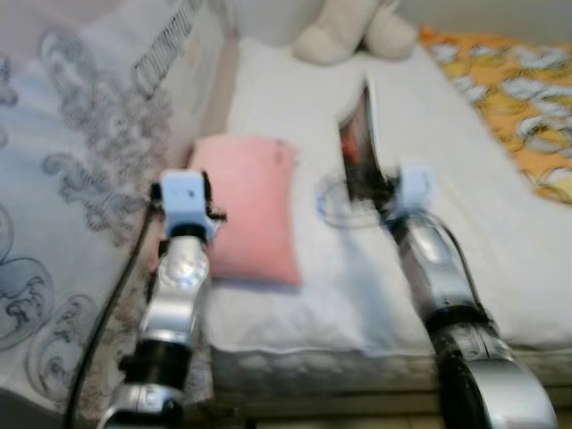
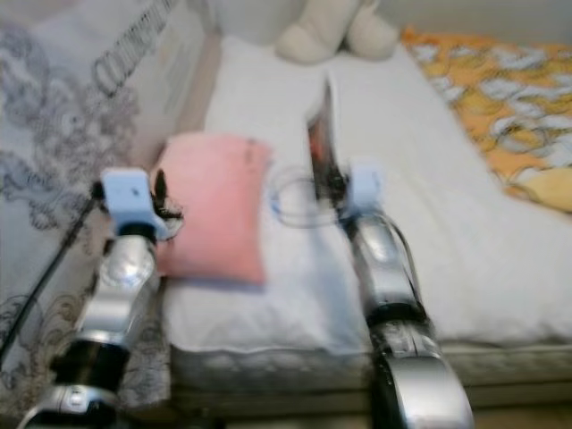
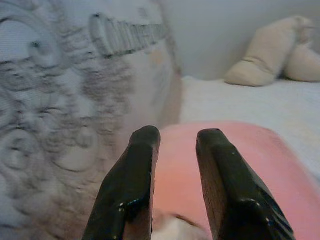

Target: Clean up the room

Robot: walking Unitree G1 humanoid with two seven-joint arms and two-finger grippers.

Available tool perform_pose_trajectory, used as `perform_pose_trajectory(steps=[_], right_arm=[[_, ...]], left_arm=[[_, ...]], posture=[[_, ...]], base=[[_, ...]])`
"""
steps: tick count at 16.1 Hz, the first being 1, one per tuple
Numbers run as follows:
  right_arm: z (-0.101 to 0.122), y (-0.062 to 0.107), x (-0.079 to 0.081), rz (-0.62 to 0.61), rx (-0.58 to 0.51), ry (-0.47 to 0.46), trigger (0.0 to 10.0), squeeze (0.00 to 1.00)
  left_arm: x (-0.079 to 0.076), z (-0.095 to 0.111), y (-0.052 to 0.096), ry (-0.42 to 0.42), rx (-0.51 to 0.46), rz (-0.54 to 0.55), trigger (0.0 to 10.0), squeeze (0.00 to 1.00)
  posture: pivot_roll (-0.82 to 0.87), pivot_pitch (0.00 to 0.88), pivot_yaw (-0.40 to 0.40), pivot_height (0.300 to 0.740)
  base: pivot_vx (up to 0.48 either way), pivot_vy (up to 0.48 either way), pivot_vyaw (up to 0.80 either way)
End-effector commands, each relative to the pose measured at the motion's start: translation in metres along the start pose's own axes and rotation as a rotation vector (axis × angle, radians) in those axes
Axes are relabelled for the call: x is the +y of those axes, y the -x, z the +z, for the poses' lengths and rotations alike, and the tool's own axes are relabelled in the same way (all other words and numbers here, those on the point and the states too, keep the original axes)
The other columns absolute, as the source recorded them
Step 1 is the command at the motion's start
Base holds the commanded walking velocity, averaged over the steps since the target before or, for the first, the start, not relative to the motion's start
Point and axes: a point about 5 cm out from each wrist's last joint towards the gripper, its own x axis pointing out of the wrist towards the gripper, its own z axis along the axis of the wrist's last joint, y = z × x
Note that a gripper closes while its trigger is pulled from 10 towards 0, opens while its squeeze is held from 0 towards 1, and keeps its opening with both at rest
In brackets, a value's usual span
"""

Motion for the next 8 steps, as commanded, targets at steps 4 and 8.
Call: perform_pose_trajectory(steps=[4,8], right_arm=[[-0.04,0.003,0.002,-0.033,0.201,-0.445,0.0,0.0],[-0.074,0.028,-0.016,-0.173,0.295,-0.514,0.0,0.0]], left_arm=[[-0.019,0.05,-0.002,0.127,-0.094,-0.37,10.0,0.0],[-0.013,0.084,0.018,0.125,-0.111,-0.558,10.0,0.0]], posture=[[0.13,0.118,0.083,0.731],[0.24,0.222,0.135,0.731]], base=[[0.0,0.0,0.0],[0.0,0.0,0.0]])
